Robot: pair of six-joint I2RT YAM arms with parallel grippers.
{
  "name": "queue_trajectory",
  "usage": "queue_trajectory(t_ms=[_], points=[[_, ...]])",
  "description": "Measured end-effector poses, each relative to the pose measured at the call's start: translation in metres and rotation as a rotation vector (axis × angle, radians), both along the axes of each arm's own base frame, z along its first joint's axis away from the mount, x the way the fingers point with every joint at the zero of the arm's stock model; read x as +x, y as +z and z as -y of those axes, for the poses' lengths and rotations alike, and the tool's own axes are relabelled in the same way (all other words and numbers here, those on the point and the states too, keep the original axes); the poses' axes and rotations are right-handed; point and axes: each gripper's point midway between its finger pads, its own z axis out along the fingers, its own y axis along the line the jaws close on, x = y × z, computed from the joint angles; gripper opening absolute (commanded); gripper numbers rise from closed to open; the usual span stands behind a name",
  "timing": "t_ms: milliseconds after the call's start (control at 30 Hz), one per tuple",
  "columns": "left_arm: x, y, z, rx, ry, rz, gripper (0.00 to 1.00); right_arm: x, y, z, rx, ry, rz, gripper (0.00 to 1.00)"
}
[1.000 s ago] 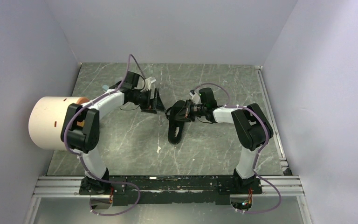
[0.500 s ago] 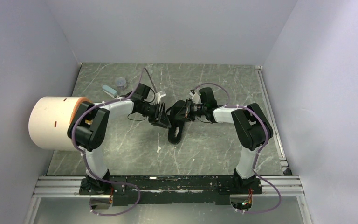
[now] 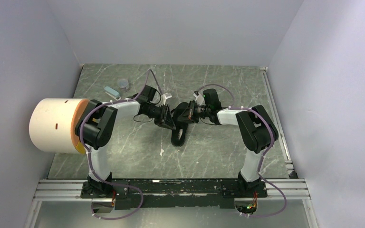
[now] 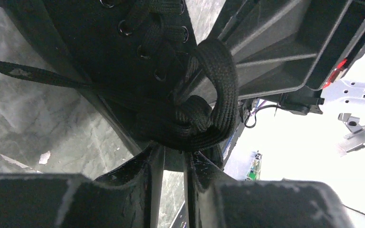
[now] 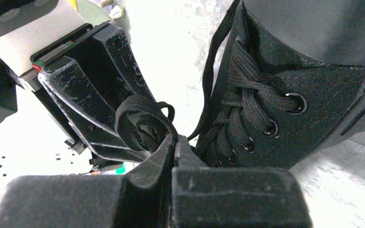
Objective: Tie the shoes
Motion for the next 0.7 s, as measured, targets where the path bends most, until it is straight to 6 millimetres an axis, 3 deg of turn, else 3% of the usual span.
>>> queue_trajectory(t_ms=[200, 333, 467, 700], points=[[0.000, -0.001, 0.001, -0.004, 0.003, -0.011, 0.05, 0.000, 0.000, 0.000, -0.002, -0.003, 0.000, 0.00], [0.001, 0.000, 0.001, -0.003, -0.001, -0.010, 0.05, 0.001, -0.001, 0.000, -0.003, -0.004, -0.002, 0.00], [-0.006, 0.006, -0.003, 0.014, -0.012, -0.010, 0.05, 0.001, -0.003, 0.002, -0.027, -0.016, -0.019, 0.24], [-0.032, 0.032, -0.017, 0.009, -0.026, 0.004, 0.05, 0.008, 0.014, 0.026, -0.211, -0.059, 0.039, 0.40]])
